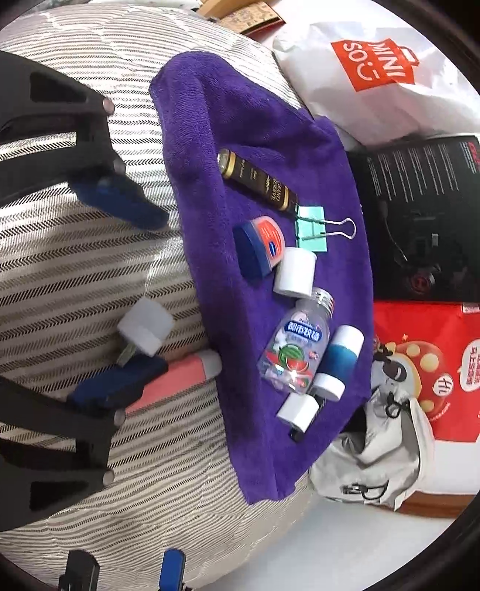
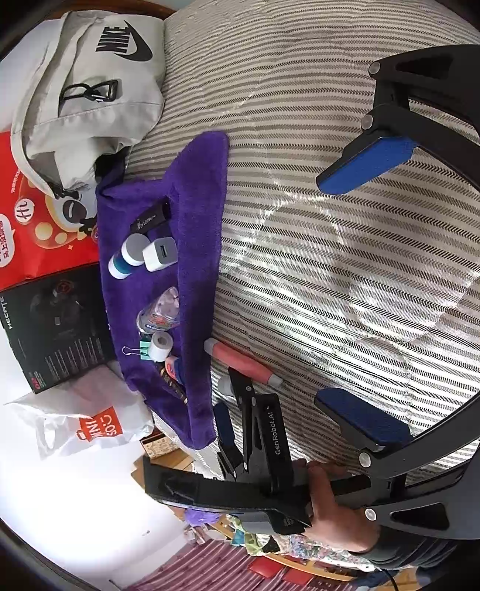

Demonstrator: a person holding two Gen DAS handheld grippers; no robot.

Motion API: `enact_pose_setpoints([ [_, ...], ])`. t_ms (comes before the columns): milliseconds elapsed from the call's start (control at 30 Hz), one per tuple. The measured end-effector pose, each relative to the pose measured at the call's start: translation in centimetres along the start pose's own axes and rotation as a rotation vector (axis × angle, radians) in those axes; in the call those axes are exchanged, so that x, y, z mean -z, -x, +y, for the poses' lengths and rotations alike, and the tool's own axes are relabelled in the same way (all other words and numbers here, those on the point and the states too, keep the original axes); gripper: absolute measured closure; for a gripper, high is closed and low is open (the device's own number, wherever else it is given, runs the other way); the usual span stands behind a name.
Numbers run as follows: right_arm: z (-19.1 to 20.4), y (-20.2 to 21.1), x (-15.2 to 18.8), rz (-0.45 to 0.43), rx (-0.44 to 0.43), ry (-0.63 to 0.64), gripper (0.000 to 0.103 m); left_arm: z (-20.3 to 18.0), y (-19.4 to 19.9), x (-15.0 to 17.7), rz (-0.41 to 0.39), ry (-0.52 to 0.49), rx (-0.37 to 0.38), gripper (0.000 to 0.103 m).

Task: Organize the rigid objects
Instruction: 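Grasp the small white cap item with the left tool while the right tool grasps the pink tube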

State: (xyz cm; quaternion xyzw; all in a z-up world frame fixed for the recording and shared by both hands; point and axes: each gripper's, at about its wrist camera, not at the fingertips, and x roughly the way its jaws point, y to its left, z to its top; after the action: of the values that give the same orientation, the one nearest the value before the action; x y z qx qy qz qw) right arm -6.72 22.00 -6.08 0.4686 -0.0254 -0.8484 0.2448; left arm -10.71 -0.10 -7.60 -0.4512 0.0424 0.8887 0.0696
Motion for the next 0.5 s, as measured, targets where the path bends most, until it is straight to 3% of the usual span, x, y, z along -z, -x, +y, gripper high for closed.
enact_pose_setpoints([
  [133,0.7,-0.5,-0.2,0.008,-0.001,0.013,0.000,-0.2,0.5,0.3,-0.011,-0.023,0.038,0.056],
  [200,1.1,-0.7,-0.2,0.010,-0.001,0.022,0.000,-0.3,0.7,0.4,-0.021,-0.024,0.055,0.075],
  [333,2.1,-1.3,-0.5,0.018,-0.002,0.045,0.000,0.2,1.0,0.6,-0.025,-0.003,0.118,0.075],
  [500,3.2,-2.2,-1.5,-0.004,0.011,0.066,0.000,1.9,1.8,1.2,-0.026,0.025,0.107,0.075],
])
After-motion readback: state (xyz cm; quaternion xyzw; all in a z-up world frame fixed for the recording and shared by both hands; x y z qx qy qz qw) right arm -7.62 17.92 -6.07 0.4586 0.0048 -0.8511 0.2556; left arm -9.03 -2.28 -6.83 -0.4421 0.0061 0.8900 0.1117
